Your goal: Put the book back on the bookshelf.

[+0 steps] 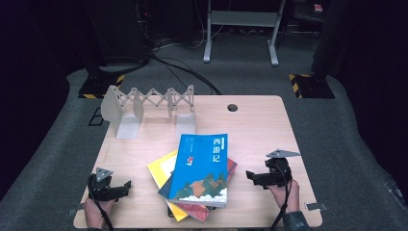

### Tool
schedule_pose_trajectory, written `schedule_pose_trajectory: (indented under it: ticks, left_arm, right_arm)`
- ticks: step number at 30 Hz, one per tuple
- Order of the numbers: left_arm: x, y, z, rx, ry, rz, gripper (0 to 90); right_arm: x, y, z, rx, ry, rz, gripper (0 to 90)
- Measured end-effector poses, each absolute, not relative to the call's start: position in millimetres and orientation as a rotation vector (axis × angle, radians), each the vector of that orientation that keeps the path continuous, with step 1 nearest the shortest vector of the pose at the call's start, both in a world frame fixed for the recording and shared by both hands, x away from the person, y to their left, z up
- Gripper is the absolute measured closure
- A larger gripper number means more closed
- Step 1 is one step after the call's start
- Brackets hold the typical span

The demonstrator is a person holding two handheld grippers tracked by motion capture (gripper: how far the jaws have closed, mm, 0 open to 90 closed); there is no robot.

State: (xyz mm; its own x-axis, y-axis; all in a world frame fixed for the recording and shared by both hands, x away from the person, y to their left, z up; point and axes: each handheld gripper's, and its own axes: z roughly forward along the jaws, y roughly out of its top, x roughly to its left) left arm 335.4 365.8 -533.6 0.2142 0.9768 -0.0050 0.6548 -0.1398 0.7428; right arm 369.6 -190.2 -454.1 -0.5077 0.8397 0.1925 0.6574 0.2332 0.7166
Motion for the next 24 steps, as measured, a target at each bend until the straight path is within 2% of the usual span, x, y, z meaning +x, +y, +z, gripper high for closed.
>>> schedule_pose_trajectory:
  ticks: [12,20,24]
  left_arm:
    - [335.4,365.8,-533.6,1.871,1.508,0.665,4.5]
    - [335.4,365.9,-533.5,1.872,1.507,0.666,4.5]
    - [335.4,365.9,-533.6,1.871,1.507,0.666,4.5]
  right_arm:
    - [381.0,-148.8,-432.2,1.312,2.349,1.222,9.3]
    - [388.8,-121.0,-433.9,1.282,2.472,1.22,17.5]
    - [390.0,-112.5,-437.5,1.271,2.52,1.241,24.9]
